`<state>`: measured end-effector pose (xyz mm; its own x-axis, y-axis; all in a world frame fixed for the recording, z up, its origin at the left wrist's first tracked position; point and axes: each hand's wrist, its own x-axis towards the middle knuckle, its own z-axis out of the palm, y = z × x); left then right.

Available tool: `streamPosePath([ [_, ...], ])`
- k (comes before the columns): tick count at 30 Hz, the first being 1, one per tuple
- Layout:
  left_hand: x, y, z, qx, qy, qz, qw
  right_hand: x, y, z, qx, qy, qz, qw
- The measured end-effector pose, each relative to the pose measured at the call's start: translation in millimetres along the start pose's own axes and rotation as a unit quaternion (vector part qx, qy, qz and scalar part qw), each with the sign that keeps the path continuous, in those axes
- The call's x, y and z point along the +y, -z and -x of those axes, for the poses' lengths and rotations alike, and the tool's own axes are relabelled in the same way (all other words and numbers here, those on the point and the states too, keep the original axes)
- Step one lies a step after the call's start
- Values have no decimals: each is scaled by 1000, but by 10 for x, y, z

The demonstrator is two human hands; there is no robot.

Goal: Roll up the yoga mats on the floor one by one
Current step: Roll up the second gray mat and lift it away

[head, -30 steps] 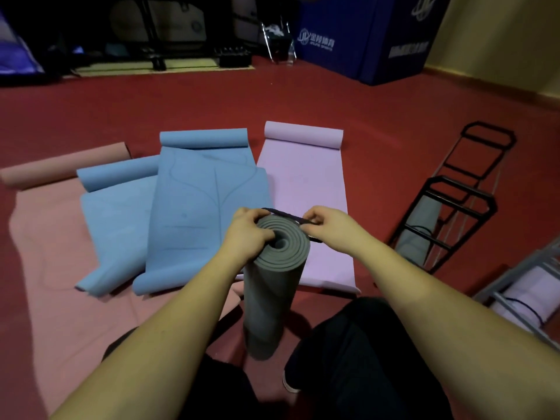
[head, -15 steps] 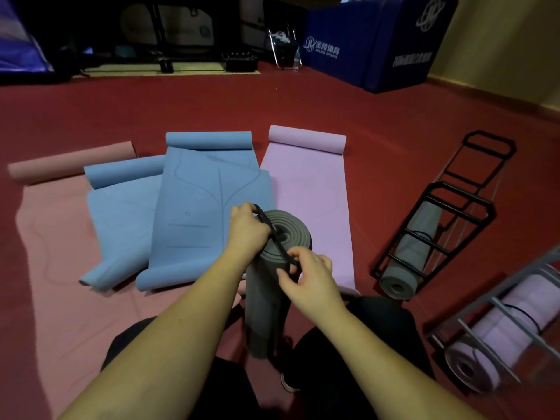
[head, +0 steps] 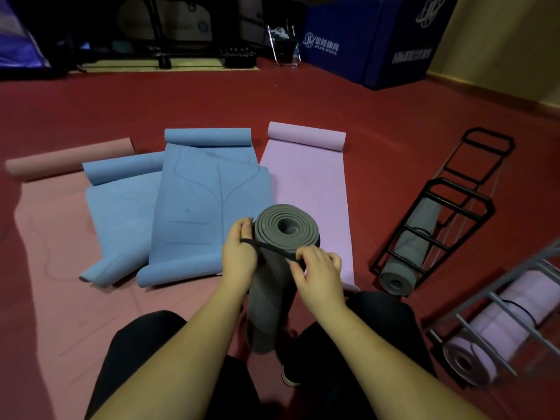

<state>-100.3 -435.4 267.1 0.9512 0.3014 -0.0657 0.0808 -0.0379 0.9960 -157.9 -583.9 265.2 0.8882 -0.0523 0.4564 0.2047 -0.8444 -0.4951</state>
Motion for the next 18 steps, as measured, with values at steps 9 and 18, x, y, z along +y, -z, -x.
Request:
streamPosePath([
  [9,-137,297,2,-69,-85,-238,965,134,-127,244,-7,-8,-133,991],
  [18,53,306,28,-219,-153,-354,897,-190,50,-179,78,-338,-478,807],
])
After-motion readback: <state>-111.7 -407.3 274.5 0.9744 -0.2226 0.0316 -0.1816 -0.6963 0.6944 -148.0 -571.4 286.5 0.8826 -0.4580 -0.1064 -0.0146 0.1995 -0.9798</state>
